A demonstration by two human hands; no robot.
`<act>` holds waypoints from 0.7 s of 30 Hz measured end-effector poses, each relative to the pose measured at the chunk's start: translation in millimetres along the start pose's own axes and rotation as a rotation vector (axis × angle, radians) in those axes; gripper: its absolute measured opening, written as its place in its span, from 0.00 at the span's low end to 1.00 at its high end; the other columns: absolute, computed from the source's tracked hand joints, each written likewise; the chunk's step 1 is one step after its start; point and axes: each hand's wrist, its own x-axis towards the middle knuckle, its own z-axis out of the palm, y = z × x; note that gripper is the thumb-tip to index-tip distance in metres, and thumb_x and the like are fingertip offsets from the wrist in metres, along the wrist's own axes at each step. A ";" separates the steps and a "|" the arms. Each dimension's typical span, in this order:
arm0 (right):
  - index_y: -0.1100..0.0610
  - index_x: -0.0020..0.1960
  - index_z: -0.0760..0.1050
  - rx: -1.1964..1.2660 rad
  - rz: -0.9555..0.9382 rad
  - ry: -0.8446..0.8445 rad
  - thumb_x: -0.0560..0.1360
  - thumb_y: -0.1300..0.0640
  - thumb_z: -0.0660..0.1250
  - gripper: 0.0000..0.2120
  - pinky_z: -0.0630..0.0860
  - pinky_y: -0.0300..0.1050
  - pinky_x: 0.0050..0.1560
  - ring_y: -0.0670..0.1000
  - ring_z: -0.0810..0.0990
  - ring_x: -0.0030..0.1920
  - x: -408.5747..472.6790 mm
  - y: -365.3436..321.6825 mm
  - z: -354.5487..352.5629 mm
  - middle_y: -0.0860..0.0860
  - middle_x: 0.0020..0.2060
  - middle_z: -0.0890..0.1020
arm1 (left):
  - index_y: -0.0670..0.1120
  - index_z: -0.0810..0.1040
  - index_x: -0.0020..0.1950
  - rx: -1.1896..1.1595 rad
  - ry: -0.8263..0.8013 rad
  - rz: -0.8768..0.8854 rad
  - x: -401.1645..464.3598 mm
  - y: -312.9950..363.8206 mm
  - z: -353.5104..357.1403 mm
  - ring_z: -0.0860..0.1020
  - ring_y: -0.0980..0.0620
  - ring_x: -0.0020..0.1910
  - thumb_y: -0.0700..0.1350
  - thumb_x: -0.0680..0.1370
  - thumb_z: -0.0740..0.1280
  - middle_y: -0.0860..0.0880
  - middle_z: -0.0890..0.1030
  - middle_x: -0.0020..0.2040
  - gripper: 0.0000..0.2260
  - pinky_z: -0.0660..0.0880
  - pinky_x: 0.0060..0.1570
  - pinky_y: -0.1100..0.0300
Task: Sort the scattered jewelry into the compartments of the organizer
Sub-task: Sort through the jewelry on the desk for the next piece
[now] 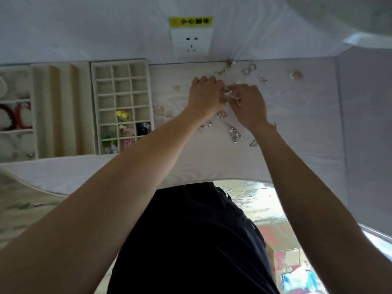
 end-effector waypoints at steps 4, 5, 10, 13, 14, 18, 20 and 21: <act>0.59 0.63 0.74 -0.058 0.030 0.035 0.75 0.62 0.60 0.17 0.67 0.51 0.58 0.61 0.70 0.58 -3.4 18.8 4.5 0.58 0.56 0.77 | 0.47 0.74 0.59 -0.029 0.021 -0.005 7.5 1.8 5.5 0.72 0.45 0.58 0.52 0.78 0.60 0.47 0.77 0.57 0.14 0.64 0.57 0.53; 0.59 0.63 0.74 -0.073 0.043 0.044 0.75 0.62 0.60 0.17 0.67 0.52 0.58 0.61 0.70 0.57 -4.6 23.0 4.3 0.58 0.56 0.77 | 0.48 0.75 0.58 -0.064 0.039 -0.010 6.5 0.5 6.2 0.73 0.46 0.57 0.51 0.78 0.61 0.48 0.77 0.56 0.12 0.64 0.57 0.54; 0.55 0.61 0.76 -0.075 0.049 0.094 0.76 0.57 0.62 0.15 0.65 0.50 0.55 0.60 0.72 0.57 -9.2 23.4 3.9 0.56 0.55 0.79 | 0.47 0.75 0.52 -0.214 0.076 -0.049 -7.0 -9.8 9.0 0.74 0.49 0.50 0.46 0.76 0.65 0.50 0.79 0.48 0.06 0.63 0.50 0.60; 0.54 0.60 0.76 0.090 -0.021 0.069 0.75 0.53 0.64 0.14 0.63 0.48 0.59 0.58 0.73 0.58 -12.4 7.9 9.5 0.52 0.54 0.80 | 0.47 0.77 0.50 -0.294 0.110 -0.073 -16.7 -10.7 7.5 0.76 0.50 0.47 0.46 0.76 0.66 0.51 0.82 0.45 0.05 0.63 0.48 0.61; 0.54 0.60 0.76 0.162 -0.039 0.056 0.75 0.52 0.64 0.15 0.63 0.47 0.58 0.56 0.74 0.57 -13.3 2.2 11.5 0.51 0.54 0.80 | 0.48 0.78 0.49 -0.335 0.143 -0.081 -21.0 -9.3 4.7 0.76 0.51 0.46 0.47 0.76 0.66 0.53 0.82 0.44 0.05 0.66 0.48 0.60; 0.55 0.55 0.77 0.514 -0.042 0.108 0.75 0.53 0.66 0.11 0.69 0.32 0.50 0.42 0.78 0.49 -20.5 -25.4 -1.4 0.44 0.47 0.81 | 0.49 0.79 0.45 -0.675 0.323 -0.117 -52.3 -7.9 -29.6 0.77 0.63 0.39 0.48 0.75 0.69 0.59 0.80 0.40 0.04 0.68 0.40 0.74; 0.54 0.53 0.79 0.611 -0.085 0.123 0.75 0.54 0.66 0.08 0.69 0.29 0.48 0.39 0.77 0.47 -27.6 -43.1 -8.6 0.41 0.44 0.79 | 0.47 0.79 0.45 -0.930 0.314 -0.167 -77.3 -17.3 -51.0 0.79 0.63 0.40 0.45 0.74 0.71 0.57 0.81 0.40 0.03 0.71 0.41 0.73; 0.54 0.52 0.79 0.620 -0.128 0.119 0.75 0.54 0.66 0.08 0.70 0.30 0.48 0.40 0.77 0.47 -31.3 -51.1 -10.0 0.41 0.45 0.79 | 0.46 0.80 0.46 -1.027 0.299 -0.190 -89.1 -23.2 -59.1 0.80 0.61 0.41 0.44 0.74 0.71 0.55 0.82 0.40 0.03 0.74 0.43 0.69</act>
